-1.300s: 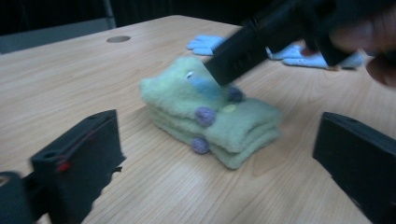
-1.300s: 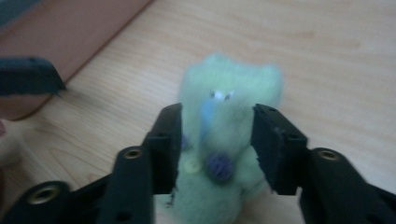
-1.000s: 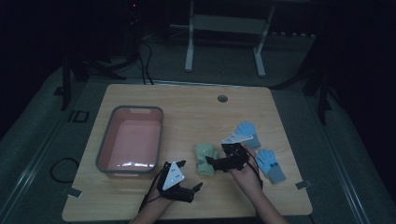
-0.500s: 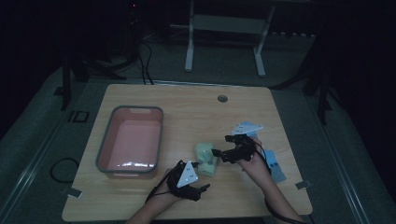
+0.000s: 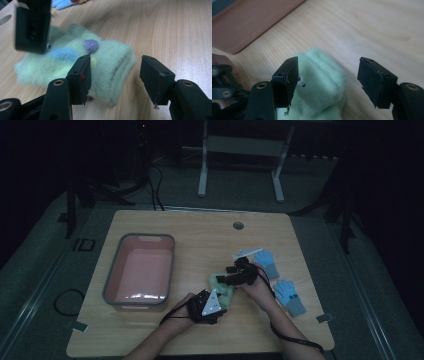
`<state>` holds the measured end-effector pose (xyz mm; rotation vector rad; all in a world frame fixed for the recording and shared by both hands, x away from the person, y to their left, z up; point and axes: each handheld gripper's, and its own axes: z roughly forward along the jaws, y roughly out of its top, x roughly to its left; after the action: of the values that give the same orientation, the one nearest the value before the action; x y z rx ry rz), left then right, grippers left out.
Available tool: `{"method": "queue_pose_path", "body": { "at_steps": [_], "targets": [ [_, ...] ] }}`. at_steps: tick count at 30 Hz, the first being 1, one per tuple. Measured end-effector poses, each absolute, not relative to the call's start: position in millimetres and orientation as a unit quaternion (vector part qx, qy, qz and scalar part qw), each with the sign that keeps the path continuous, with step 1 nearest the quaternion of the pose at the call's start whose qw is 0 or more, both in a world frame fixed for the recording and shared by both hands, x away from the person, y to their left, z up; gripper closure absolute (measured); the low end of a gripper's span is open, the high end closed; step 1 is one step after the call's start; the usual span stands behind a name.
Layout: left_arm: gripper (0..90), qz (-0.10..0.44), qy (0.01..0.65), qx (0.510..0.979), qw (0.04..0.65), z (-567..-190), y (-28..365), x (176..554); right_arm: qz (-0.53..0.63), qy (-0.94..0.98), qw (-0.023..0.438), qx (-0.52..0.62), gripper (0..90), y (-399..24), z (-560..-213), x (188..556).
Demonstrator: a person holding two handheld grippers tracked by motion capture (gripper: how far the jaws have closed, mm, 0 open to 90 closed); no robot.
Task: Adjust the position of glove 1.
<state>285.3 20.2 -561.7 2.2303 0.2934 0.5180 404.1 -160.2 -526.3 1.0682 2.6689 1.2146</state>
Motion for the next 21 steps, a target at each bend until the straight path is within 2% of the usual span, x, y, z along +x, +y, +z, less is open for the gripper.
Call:
{"method": "queue_pose_path", "body": {
  "at_steps": [6, 10, 11, 12, 14, 18, 21],
  "targets": [
    [42.8, 0.213, 0.108, 0.89, 0.389, -564.1, 17.6, 285.0, 0.364, 0.86, -0.037, 0.355, 31.5, -158.9, -545.6, 409.2],
    [44.8, 0.23, 0.105, 0.89, 0.38, -566.9, 16.0, 284.8, 0.373, 0.857, -0.065, 0.35, 45.4, -160.4, -550.0, 410.2],
    [46.8, 0.23, 0.105, 0.89, 0.38, -566.9, 16.0, 284.8, 0.373, 0.857, -0.065, 0.35, 45.4, -160.4, -550.0, 410.2],
    [50.7, 0.236, 0.105, 0.888, 0.381, -567.9, 15.7, 284.8, 0.376, 0.858, -0.075, 0.341, 55.4, -159.4, -551.5, 409.0],
    [53.5, 0.246, 0.107, 0.887, 0.377, -568.7, 15.3, 285.0, 0.376, 0.858, -0.078, 0.341, 57.8, -159.2, -551.4, 408.6],
    [69.0, 0.24, 0.12, 0.887, 0.377, -562.8, 15.9, 287.6, 0.377, 0.86, -0.072, 0.336, 67.6, -158.3, -546.6, 405.9],
    [71.8, 0.233, 0.131, 0.889, 0.372, -557.7, 15.6, 288.4, 0.382, 0.856, -0.073, 0.34, 70.3, -158.2, -542.2, 404.1]
  ]
}}
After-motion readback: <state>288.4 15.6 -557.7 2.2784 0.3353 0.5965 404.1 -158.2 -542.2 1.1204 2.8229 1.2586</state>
